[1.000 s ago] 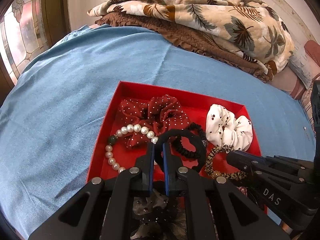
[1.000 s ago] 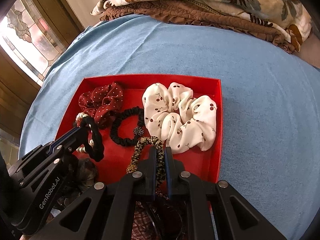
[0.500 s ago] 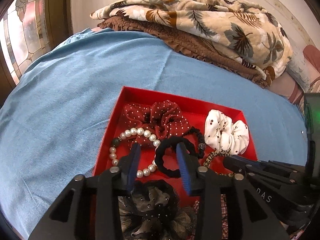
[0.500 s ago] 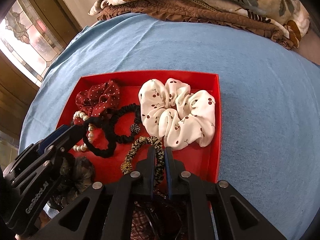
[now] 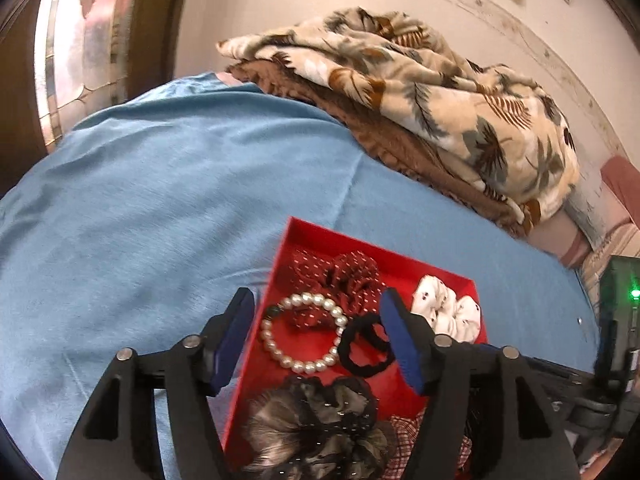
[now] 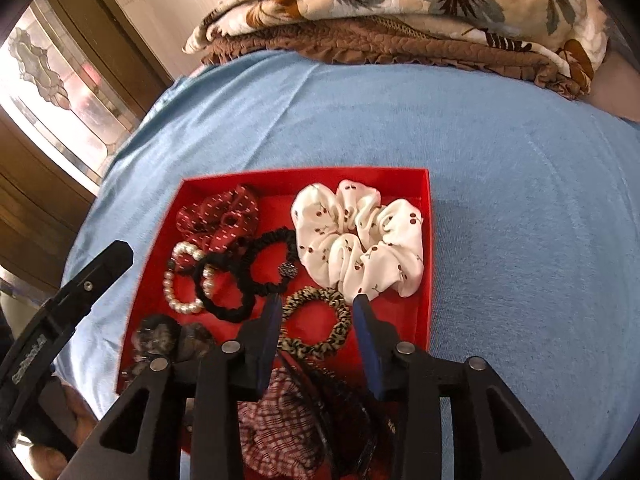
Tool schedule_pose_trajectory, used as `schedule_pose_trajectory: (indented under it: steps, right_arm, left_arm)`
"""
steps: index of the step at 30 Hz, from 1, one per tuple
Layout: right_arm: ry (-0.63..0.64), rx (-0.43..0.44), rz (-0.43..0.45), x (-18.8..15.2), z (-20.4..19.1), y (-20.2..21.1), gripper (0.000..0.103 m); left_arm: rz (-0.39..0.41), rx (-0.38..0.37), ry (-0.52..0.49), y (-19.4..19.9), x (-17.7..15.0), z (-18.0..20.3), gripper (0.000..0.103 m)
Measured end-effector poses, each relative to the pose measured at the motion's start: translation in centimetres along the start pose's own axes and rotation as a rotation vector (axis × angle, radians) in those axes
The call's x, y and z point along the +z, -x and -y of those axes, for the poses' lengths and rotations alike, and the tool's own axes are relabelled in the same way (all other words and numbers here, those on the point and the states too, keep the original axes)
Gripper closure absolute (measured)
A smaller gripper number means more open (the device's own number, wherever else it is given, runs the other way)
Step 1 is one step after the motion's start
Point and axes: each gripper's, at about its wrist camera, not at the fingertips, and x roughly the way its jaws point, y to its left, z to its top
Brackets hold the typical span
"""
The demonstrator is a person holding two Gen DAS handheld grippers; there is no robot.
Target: Organize jewelry
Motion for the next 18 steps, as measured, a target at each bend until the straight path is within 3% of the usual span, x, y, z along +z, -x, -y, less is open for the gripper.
schedule_pose_trajectory:
  steps: [6,10,15,18]
  right_arm:
    - [0.013,-0.004,0.061,-0.7,-0.2,2.7,0.057]
    - [0.068,-0.047,0.089,-2.7,0.1,4.4,0.055]
    - [0.128,-0.147,0.134,-6.5,1.0,6.6,0.046]
    - [0.118,-0.168,0.134,-8.3,2.2,7.5,0.045]
  left_arm:
    - [0.016,0.026,-0.005,0.6,-0.3,-0.1,0.036]
    - [0.079,0.085,-0.040,1.8,-0.8,0.5,0.033]
    - [0.303,0.314,-0.176,4.9,-2.1,3.3,0.008]
    - [0.445,0.427,-0.258,7.0,-3.3,5.6,0.001]
